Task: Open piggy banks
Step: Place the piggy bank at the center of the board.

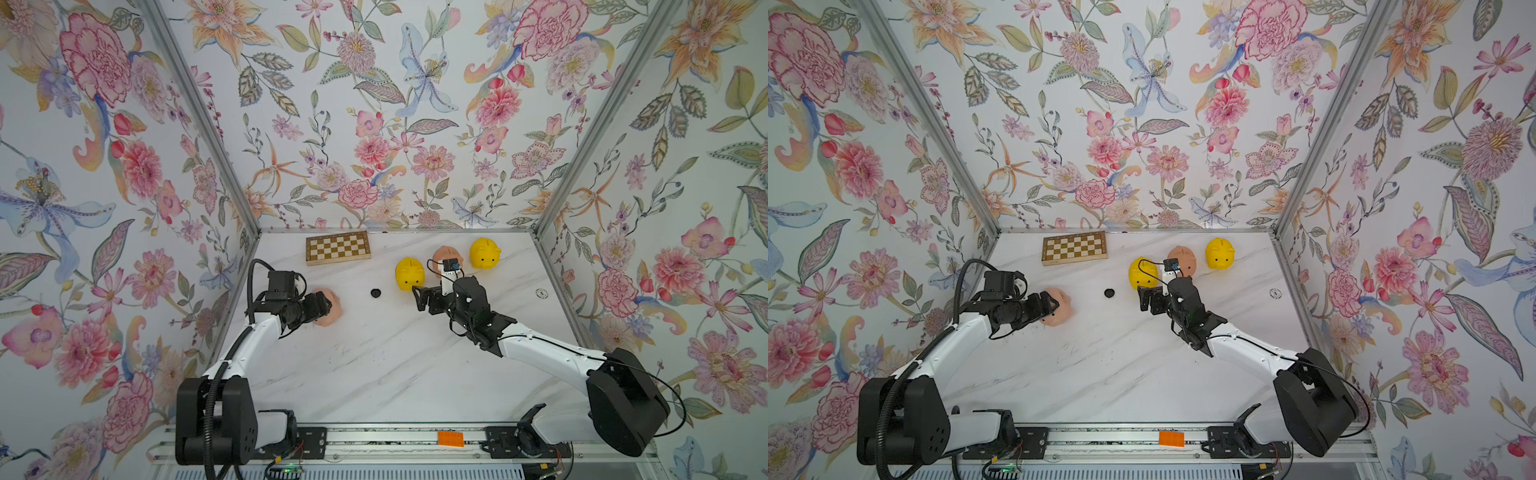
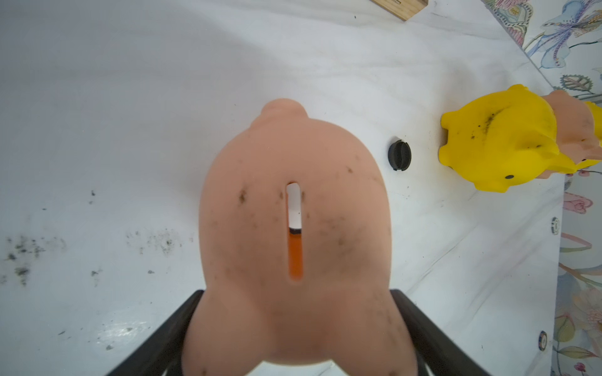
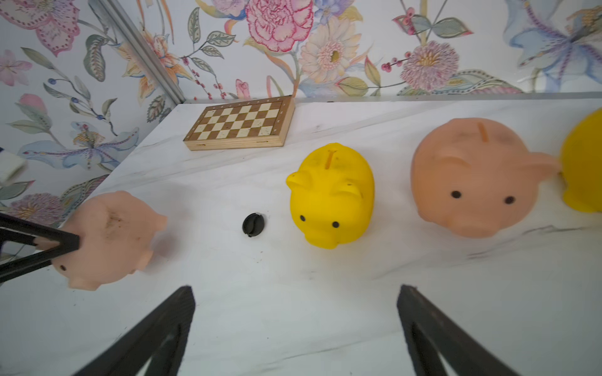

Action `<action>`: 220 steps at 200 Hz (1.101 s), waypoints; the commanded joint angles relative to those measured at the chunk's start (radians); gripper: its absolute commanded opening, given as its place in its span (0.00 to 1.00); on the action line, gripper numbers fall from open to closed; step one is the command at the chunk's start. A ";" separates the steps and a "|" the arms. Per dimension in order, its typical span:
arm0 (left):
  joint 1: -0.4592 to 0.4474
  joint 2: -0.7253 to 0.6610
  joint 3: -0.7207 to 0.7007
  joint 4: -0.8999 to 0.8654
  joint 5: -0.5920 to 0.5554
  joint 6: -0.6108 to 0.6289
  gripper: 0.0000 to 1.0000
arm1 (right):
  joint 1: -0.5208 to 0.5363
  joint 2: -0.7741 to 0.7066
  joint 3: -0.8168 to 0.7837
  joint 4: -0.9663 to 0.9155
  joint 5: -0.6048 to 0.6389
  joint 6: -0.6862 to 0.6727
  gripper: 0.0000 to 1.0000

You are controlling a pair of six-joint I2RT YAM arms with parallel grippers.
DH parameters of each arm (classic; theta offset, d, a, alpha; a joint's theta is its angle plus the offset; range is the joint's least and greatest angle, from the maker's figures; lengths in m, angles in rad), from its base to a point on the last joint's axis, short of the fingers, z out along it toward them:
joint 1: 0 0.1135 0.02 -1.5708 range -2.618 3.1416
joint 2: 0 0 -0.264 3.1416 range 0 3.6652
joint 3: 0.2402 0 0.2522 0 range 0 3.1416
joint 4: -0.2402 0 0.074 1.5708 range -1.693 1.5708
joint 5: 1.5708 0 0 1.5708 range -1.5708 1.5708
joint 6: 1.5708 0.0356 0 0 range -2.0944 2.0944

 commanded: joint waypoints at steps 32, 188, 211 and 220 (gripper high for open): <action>-0.082 0.165 0.265 -0.236 -0.215 0.137 0.61 | -0.030 -0.089 -0.085 -0.008 0.037 -0.065 0.99; -0.254 0.661 0.794 -0.325 -0.265 0.293 0.63 | -0.092 -0.369 -0.204 -0.239 -0.051 0.116 0.99; -0.254 0.673 0.803 -0.335 -0.265 0.292 0.70 | -0.092 -0.311 -0.170 -0.244 -0.070 0.122 0.99; -0.254 0.678 0.810 -0.341 -0.268 0.289 0.74 | -0.091 -0.283 -0.150 -0.247 -0.085 0.119 0.99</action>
